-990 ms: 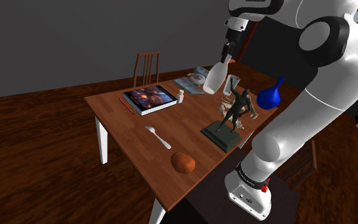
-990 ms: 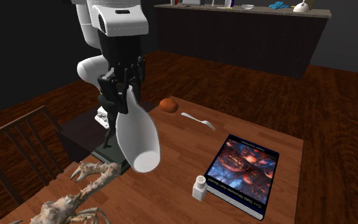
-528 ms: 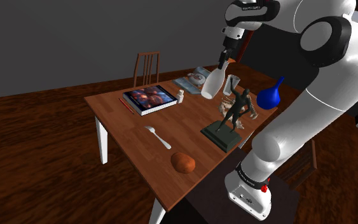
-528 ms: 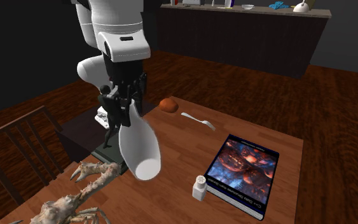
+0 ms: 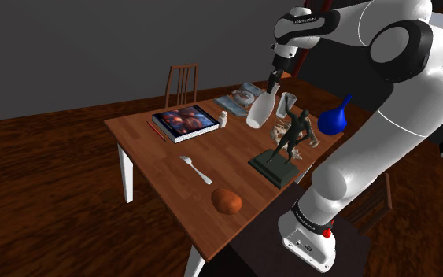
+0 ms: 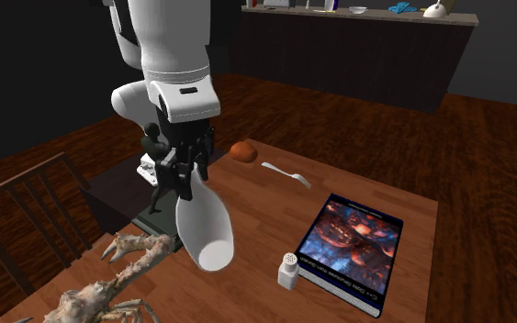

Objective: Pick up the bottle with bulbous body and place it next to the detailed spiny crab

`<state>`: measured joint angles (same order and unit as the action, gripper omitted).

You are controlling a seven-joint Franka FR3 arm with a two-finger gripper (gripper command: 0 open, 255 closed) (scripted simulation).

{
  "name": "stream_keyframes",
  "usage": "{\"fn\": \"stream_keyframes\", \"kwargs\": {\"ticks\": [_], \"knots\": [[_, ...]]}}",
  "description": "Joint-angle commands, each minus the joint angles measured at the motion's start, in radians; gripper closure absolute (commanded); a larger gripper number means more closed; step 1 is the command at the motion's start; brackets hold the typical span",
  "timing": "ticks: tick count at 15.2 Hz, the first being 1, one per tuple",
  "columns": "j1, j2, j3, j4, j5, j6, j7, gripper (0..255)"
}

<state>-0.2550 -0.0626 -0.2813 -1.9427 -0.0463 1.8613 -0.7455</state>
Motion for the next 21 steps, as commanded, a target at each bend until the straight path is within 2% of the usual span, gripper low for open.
{"fn": "stream_keyframes", "kwargs": {"ticks": [1, 12, 20, 21], "knots": [[0.0, 0.003, -0.001, -0.026, 0.001, 0.03, 0.0, 255], [-0.002, 0.04, -0.004, -0.135, 0.009, 0.175, -0.004, 255], [-0.003, 0.043, -0.004, -0.14, 0.01, 0.182, -0.004, 255], [-0.003, 0.043, -0.004, -0.14, 0.01, 0.182, -0.004, 0]]}}
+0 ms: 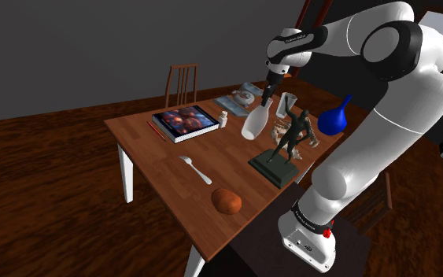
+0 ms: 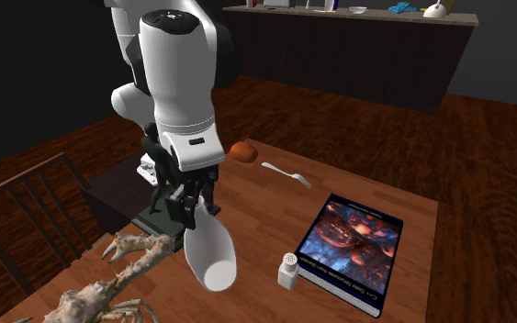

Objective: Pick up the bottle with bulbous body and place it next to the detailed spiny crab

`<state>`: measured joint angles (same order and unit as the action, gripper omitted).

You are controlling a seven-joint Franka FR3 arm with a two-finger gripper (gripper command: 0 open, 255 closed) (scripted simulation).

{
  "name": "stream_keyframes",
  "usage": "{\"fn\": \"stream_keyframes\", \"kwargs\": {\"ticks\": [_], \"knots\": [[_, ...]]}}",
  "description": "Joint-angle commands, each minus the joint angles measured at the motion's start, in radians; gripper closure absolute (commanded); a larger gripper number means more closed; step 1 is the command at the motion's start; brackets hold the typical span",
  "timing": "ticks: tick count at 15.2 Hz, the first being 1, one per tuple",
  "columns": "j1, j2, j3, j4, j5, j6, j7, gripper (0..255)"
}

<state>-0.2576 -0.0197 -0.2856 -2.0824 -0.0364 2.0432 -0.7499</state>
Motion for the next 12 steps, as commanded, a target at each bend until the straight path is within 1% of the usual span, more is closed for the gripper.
{"fn": "stream_keyframes", "kwargs": {"ticks": [1, 5, 9, 12], "knots": [[0.0, 0.0, 0.0, 0.0, 0.0, 0.0, 0.0, 0], [0.0, 0.0, 0.0, 0.0, 0.0, 0.0, 0.0, 0], [0.003, -0.032, 0.004, 0.095, -0.007, -0.125, 0.006, 0], [0.003, -0.032, 0.004, 0.095, -0.007, -0.125, 0.006, 0]]}}
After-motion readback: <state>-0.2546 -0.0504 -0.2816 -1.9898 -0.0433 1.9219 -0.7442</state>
